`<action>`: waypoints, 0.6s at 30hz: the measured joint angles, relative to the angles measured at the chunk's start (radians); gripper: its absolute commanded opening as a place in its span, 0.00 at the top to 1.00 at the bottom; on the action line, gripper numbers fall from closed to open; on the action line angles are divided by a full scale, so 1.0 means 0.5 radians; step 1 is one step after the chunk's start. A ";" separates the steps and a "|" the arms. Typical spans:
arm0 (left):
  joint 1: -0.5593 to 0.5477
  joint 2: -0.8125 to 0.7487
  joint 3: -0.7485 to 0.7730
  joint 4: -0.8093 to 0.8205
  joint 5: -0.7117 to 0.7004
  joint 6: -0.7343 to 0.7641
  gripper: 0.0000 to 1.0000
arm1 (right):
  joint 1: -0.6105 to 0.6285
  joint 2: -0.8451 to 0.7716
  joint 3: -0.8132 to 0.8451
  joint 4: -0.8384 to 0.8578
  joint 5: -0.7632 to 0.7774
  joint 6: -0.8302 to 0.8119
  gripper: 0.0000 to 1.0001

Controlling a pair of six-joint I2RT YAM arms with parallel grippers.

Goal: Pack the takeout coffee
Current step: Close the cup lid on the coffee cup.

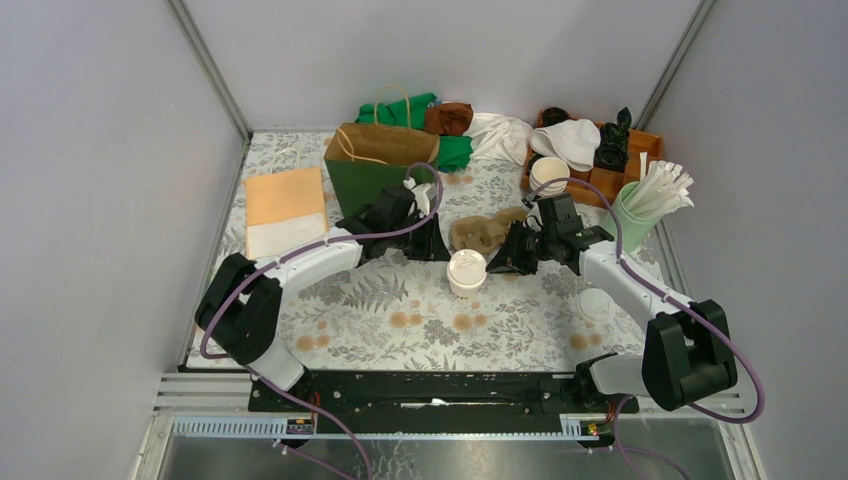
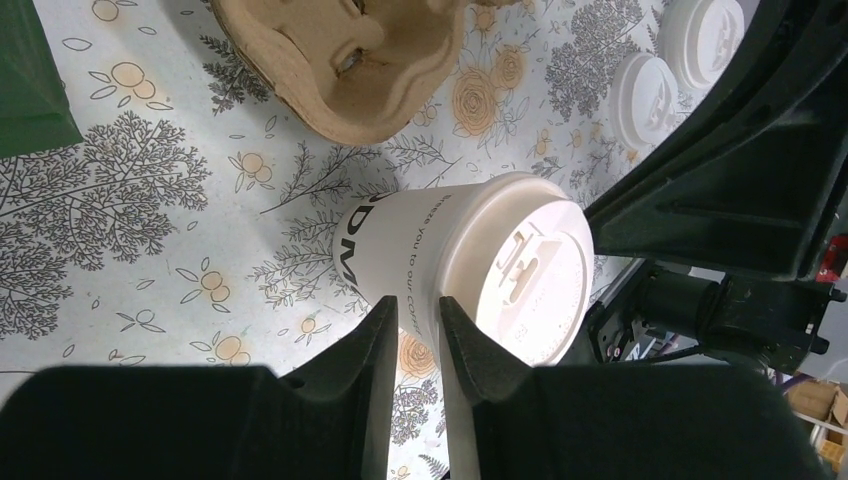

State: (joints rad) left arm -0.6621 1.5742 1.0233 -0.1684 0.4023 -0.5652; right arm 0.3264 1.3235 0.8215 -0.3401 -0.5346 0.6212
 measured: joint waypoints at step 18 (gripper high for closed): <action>-0.031 0.054 0.373 -0.364 -0.134 0.050 0.70 | 0.005 0.006 0.323 -0.316 0.118 -0.094 0.78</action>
State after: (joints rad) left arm -0.6777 1.6012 1.2098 -0.3504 0.3351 -0.5400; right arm 0.3290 1.3266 0.9833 -0.4980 -0.4755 0.5743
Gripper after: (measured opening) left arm 0.294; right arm 0.202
